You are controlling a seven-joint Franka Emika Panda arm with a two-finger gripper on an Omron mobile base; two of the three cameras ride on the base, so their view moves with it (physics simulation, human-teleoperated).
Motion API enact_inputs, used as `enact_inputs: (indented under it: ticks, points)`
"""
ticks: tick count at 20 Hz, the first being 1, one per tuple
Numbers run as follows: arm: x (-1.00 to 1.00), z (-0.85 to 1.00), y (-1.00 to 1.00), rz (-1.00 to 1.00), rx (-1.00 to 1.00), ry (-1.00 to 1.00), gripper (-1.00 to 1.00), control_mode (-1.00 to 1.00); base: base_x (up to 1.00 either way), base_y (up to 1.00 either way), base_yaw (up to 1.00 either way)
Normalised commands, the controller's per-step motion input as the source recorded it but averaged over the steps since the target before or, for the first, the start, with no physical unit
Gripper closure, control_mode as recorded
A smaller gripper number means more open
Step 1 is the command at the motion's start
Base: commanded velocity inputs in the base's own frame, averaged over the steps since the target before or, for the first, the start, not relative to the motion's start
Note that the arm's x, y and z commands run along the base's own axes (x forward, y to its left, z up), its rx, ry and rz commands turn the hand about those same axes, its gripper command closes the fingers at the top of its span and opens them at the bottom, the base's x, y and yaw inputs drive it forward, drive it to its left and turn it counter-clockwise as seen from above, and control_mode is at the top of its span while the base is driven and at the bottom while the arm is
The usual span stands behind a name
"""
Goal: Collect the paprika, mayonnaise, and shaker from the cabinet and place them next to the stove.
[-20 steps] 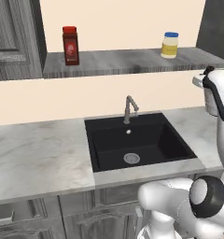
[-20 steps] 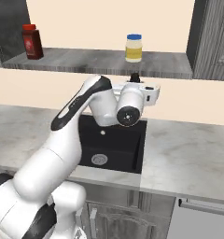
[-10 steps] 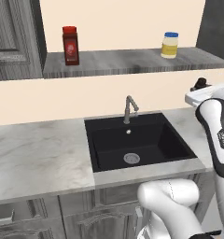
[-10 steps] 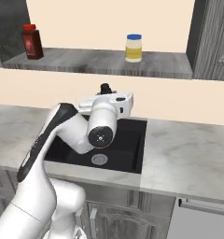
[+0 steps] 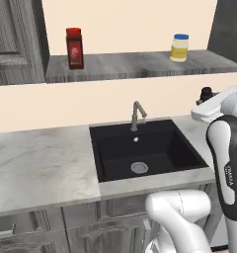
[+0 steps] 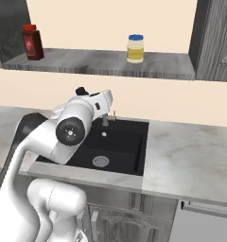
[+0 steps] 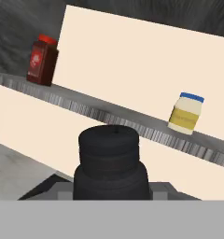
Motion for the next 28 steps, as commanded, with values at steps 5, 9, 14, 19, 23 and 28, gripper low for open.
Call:
enact_inputs:
  ticks: [5,9,14,19,23,28]
  points:
    - [-0.2,-0.06,0.09,0.05,-0.02,0.0,1.0,1.0,-0.8,0.4,0.19]
    - [0.0,0.0,0.0,0.0,0.0,0.0,1.0,1.0,-0.95,0.82,0.28]
    - [0.0,0.0,0.0,0.0,0.0,0.0,1.0,1.0,-0.57,1.0,0.35]
    - [0.0,0.0,0.0,0.0,0.0,0.0,1.0,1.0,-0.55,1.0,0.35]
    - [0.0,0.0,0.0,0.0,0.0,0.0,1.0,1.0,-0.47,1.0,0.35]
    - [0.0,0.0,0.0,0.0,0.0,0.0,1.0,1.0,-0.01,0.92,0.37]
